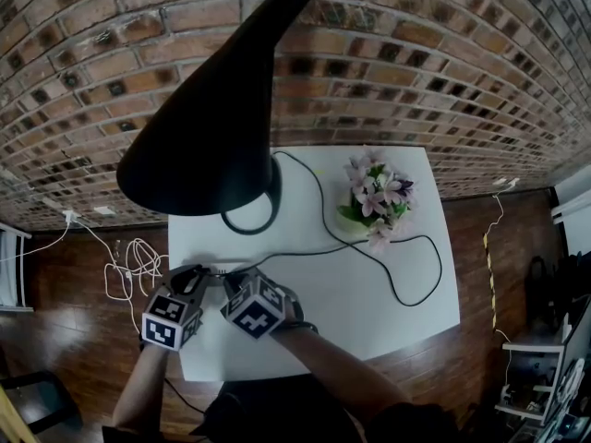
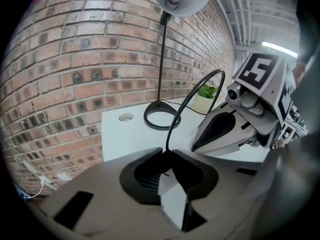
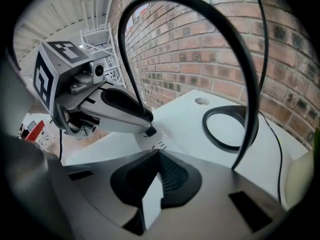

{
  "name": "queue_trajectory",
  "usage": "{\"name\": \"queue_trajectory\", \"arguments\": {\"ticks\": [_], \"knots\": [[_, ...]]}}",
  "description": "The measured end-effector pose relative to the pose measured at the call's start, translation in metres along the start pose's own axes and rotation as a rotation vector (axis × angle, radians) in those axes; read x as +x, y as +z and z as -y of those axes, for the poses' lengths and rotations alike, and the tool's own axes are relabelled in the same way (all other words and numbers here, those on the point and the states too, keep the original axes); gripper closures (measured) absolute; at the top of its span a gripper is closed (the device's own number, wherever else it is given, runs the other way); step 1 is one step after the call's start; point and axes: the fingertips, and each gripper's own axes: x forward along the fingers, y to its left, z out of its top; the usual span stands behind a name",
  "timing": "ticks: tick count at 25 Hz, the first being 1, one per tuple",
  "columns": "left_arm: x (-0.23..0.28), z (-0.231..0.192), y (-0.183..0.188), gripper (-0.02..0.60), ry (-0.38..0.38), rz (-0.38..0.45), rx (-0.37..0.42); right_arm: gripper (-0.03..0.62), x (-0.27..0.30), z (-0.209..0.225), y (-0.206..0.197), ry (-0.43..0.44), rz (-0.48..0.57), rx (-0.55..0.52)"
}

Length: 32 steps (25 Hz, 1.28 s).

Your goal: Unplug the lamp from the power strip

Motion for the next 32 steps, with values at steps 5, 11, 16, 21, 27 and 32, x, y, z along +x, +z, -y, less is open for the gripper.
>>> {"name": "queue_trajectory", "arguments": {"ticks": [5, 11, 16, 21, 27, 32], "knots": [[-0.001, 0.000, 0.002, 0.520, -0.004, 0.005, -0.009, 0.597, -0.001, 0.000, 0.001, 0.007, 0.003, 0.020], [-0.001, 0.001, 0.002, 0.520, -0.014, 0.011, 0.009, 0.597, 0.000, 0.001, 0.000, 0.007, -0.004, 0.025], [-0.001, 0.000, 0.001, 0.522, -0.015, 0.003, 0.008, 0.597, 0.000, 0.001, 0.000, 0.012, -0.007, 0.033], [-0.018, 0.031, 0.081, 0.509, -0.147, 0.274, 0.025, 0.597, 0.001, 0.005, 0.001, 0.016, -0.004, 0.040], [-0.014, 0.034, 0.104, 0.509, -0.132, 0.259, 0.124, 0.597, 0.001, 0.002, 0.001, 0.023, 0.000, 0.069], [-0.016, 0.034, 0.103, 0.509, -0.111, 0.255, 0.156, 0.597, -0.002, 0.006, 0.000, 0.021, 0.000, 0.074]]}}
